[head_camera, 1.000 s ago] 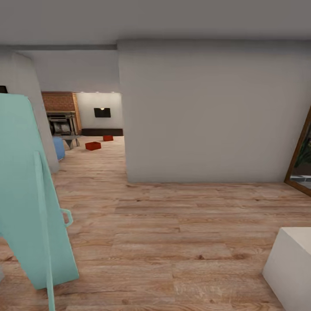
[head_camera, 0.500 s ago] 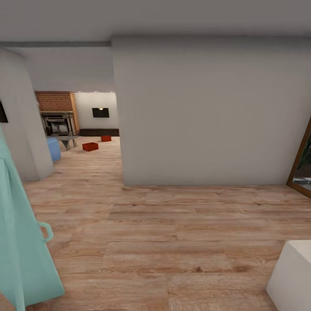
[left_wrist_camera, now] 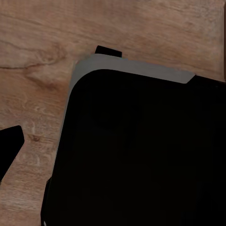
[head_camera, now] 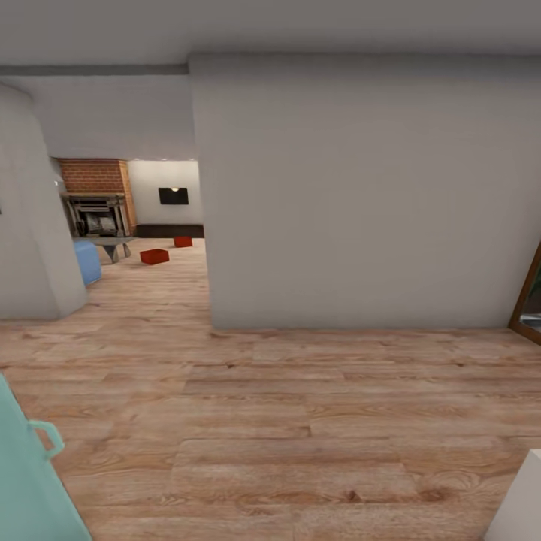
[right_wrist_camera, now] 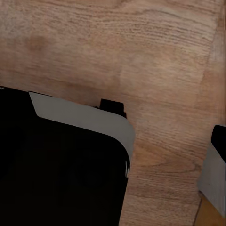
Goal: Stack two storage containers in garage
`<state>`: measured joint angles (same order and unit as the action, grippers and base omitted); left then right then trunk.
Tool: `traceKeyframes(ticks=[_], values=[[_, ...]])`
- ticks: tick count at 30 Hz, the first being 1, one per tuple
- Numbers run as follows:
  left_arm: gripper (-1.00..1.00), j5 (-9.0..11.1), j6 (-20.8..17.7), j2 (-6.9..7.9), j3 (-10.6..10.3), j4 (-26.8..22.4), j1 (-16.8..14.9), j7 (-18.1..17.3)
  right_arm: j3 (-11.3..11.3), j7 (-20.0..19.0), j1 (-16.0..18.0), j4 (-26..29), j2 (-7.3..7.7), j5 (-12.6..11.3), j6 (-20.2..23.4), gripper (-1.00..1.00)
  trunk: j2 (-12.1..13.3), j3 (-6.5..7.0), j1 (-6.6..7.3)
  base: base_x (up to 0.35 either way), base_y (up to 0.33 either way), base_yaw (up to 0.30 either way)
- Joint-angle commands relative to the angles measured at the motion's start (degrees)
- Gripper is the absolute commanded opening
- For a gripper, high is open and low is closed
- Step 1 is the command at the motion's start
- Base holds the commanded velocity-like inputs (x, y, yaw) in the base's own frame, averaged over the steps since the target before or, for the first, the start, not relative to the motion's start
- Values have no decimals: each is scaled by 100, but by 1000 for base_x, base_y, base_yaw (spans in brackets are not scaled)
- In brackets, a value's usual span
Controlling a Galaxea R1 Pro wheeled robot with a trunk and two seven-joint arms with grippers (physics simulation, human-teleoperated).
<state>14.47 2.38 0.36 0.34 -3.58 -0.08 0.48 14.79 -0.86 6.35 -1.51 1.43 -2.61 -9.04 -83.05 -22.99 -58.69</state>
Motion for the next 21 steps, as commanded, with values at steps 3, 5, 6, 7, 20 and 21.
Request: traceKeyframes(ticks=[3, 5, 6, 7, 20, 21], values=[[100, 21, 9, 0, 1, -2, -1, 5, 14, -10, 7, -16, -16, -37, -29, 100, -3, -6, -3, 324, 0, 0], [100, 21, 9, 0, 1, -2, -1, 5, -3, -6, 7, -16, -22, -39, -28, 100, -3, -6, -3, 324, 0, 0], [100, 21, 9, 0, 1, -2, -1, 5, -8, -5, 7, -16, -24, -40, -28, 100, -3, -6, -3, 324, 0, 0], [100, 21, 7, 0, 1, -2, -1, 5, -13, -4, 7, -16, -25, -41, -28, 100, -3, -6, -3, 324, 0, 0], [100, 12, -157, 0, 1, -28, -1, 5, -20, -19, 7, -16, -24, -41, -29, 100, -3, -6, -3, 324, 0, 10], [100, 12, -157, 0, 1, -30, -1, 5, -23, -17, 7, -16, -22, -43, -31, 100, -3, -6, -3, 324, 0, 130]])
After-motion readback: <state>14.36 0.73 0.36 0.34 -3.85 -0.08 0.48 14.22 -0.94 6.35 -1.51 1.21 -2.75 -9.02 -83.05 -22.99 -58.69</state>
